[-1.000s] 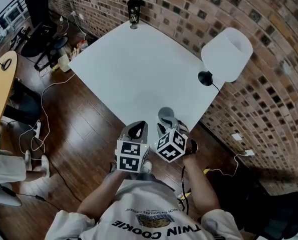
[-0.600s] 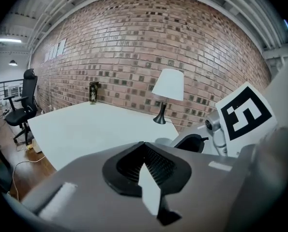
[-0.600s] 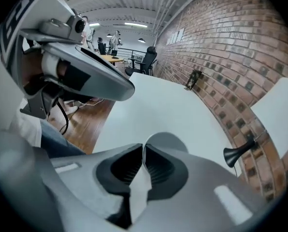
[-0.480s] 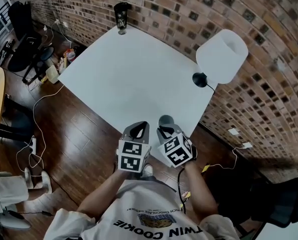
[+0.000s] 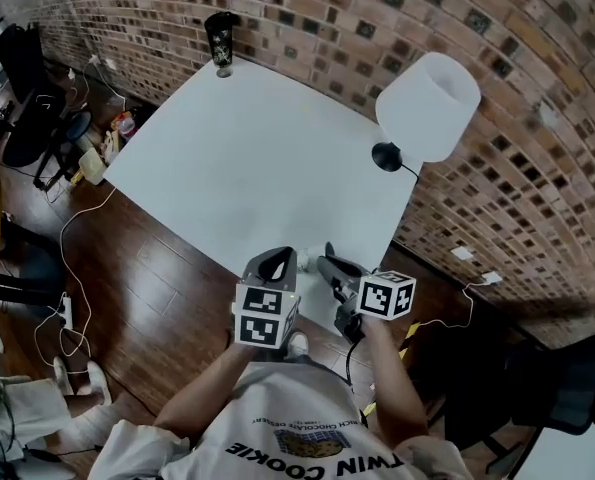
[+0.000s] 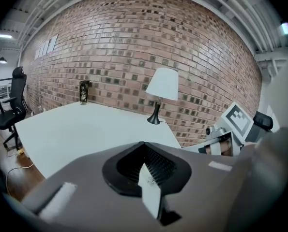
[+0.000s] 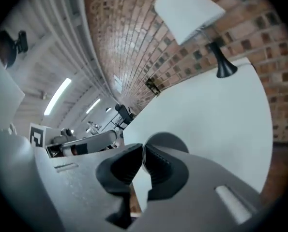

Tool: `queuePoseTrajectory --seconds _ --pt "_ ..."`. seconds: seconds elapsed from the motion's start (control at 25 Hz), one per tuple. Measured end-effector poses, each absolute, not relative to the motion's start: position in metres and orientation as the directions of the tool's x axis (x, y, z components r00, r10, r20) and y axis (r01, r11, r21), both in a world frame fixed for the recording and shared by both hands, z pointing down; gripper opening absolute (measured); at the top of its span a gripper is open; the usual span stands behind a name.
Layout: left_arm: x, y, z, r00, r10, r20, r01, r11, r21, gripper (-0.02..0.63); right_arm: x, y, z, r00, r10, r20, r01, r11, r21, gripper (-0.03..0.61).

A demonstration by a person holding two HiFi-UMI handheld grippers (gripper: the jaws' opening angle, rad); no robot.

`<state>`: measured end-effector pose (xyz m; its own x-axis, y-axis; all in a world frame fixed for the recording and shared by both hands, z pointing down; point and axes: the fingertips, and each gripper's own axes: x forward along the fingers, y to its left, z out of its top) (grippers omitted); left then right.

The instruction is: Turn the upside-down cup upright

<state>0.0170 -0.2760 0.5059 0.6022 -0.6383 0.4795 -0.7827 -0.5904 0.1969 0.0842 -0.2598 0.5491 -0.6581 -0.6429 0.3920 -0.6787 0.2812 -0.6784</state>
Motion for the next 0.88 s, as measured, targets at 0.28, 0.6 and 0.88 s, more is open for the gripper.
queuePoseTrajectory --seconds 0.28,0.6,0.88 --pt "0.019 -0.276 0.506 0.610 -0.630 0.480 -0.775 -0.602 0.193 0.002 0.106 -0.256 0.569 -0.595 -0.756 0.272 -0.448 0.031 -0.894 0.023" --pt "0.018 -0.275 0.510 0.604 -0.630 0.489 -0.779 -0.598 0.192 0.002 0.115 -0.256 0.577 -0.572 -0.773 0.276 -0.486 0.048 -0.873 0.029" --pt "0.016 -0.274 0.510 0.600 -0.633 0.489 -0.783 -0.591 0.194 0.002 0.104 -0.254 0.574 -0.597 -0.754 0.275 -0.485 0.066 -0.872 0.089"
